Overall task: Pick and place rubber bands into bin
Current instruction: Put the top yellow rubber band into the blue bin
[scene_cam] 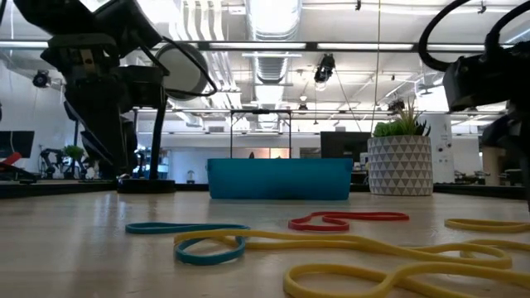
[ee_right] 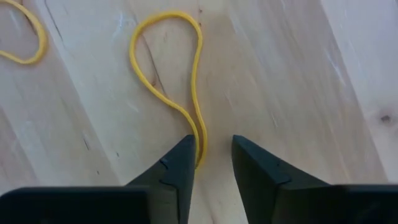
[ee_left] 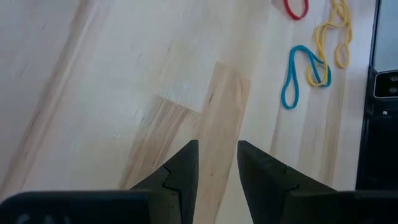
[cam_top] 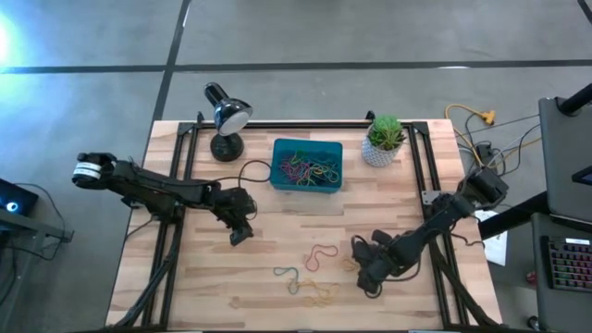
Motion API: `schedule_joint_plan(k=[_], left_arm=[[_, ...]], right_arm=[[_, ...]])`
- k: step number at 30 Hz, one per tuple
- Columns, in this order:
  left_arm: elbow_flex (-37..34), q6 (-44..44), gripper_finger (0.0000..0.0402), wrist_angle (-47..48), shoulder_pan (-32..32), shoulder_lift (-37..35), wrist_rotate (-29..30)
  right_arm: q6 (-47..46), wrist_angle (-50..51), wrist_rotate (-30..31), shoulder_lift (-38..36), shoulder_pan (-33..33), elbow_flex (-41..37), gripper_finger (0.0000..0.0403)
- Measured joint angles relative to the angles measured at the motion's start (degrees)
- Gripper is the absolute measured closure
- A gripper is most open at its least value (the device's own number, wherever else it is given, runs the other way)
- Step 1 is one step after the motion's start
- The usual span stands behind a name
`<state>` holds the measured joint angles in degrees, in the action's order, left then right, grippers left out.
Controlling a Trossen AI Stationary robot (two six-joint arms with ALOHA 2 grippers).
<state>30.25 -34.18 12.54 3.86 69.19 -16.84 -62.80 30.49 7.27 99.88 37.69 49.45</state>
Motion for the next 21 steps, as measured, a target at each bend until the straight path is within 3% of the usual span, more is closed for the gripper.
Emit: schedule_joint_plan(k=[5,21], left_arm=[[-0.44,0.00,0.0307,-0.20,0.00,-0.02,0.02],[-0.79,0.01,0.0307,-0.38,0.00,-0.02,0.34]], right_arm=[[-2.02,-0.63,3.89,0.22,1.82,-0.07,0.0313],[-5.03,-7.75,4.41,2.99,3.76,0.22,0.0314]])
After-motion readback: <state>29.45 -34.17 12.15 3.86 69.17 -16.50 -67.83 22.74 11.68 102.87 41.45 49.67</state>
